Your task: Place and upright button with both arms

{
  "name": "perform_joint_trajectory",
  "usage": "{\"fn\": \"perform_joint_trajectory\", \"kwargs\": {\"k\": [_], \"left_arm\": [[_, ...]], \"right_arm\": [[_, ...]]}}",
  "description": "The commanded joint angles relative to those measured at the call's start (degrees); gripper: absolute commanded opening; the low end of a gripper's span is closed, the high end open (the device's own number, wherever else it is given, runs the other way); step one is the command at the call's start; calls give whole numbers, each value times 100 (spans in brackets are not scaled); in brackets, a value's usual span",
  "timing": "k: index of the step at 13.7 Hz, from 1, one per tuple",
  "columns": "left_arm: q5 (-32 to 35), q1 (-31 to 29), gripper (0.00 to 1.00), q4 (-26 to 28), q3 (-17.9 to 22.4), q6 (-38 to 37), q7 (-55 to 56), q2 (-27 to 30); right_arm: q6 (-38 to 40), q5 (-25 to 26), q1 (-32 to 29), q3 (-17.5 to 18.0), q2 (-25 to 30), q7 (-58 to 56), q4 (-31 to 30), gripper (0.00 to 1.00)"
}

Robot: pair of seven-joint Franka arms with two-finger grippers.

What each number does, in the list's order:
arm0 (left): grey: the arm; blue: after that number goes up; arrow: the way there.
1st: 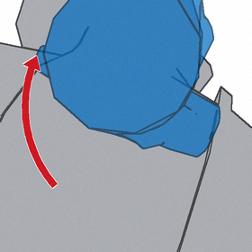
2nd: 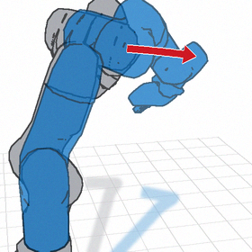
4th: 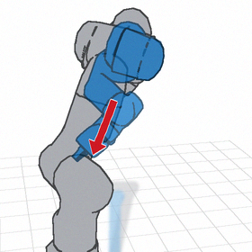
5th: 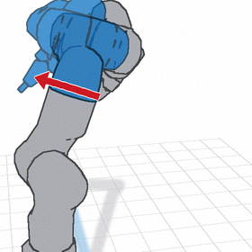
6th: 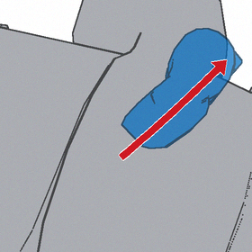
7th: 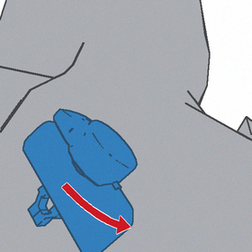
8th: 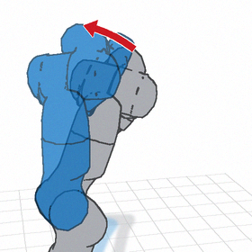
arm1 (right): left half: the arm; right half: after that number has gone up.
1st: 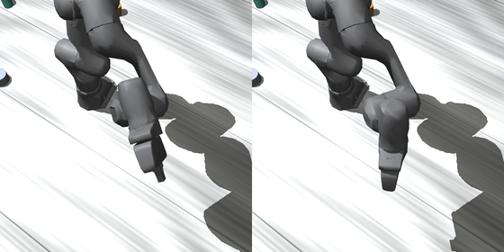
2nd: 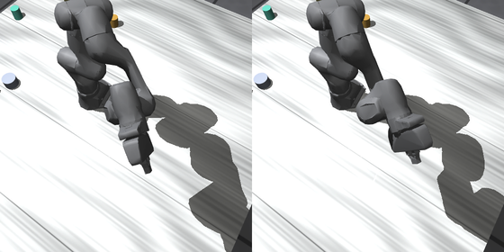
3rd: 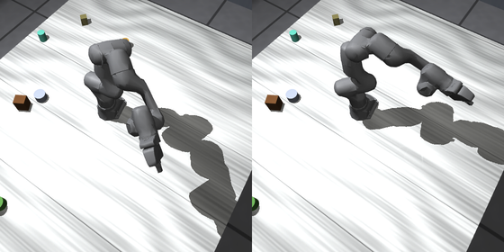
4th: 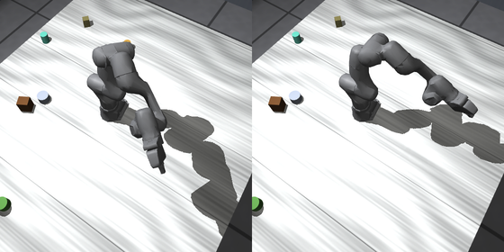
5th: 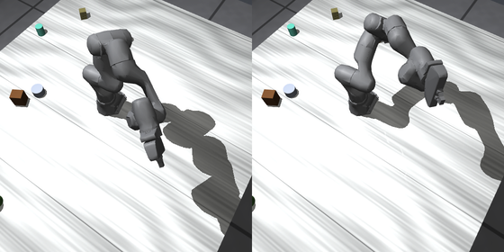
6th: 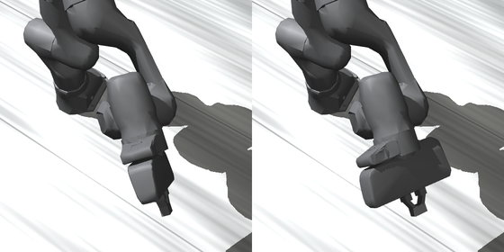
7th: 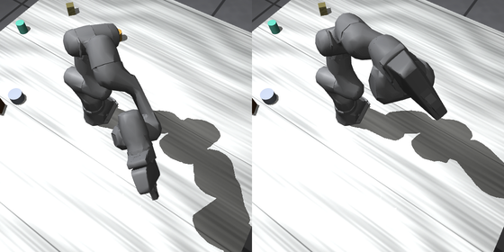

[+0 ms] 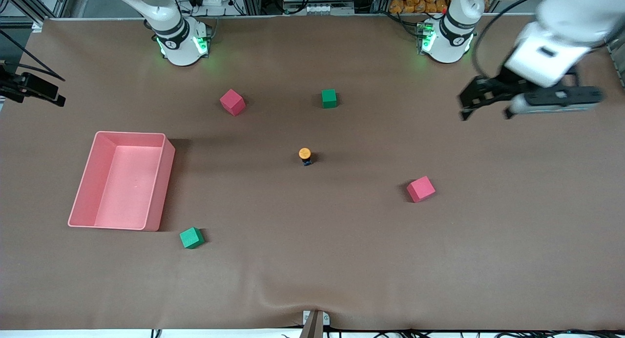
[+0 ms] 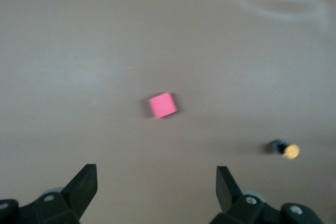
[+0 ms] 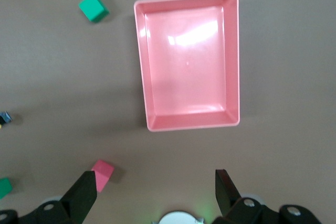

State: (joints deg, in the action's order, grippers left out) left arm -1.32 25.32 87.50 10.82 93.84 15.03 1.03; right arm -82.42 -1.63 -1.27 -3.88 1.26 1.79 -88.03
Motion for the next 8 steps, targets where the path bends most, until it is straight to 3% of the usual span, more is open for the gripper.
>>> {"fn": "perform_joint_trajectory", "kwargs": {"k": [1,4,8], "left_arm": [[-106,-596,100,-251,-71,-524,-1147,55],[-62,-704,100,-251,-106,-664,-1468,169],[96,-897,100,232,-176,-982,-1591,433]], "right_arm": [[-90,-30,57,1,49,93,32,100],[-20,-30,57,1,49,93,14,100],[34,-30,40,1,58,6,-4,100]]}}
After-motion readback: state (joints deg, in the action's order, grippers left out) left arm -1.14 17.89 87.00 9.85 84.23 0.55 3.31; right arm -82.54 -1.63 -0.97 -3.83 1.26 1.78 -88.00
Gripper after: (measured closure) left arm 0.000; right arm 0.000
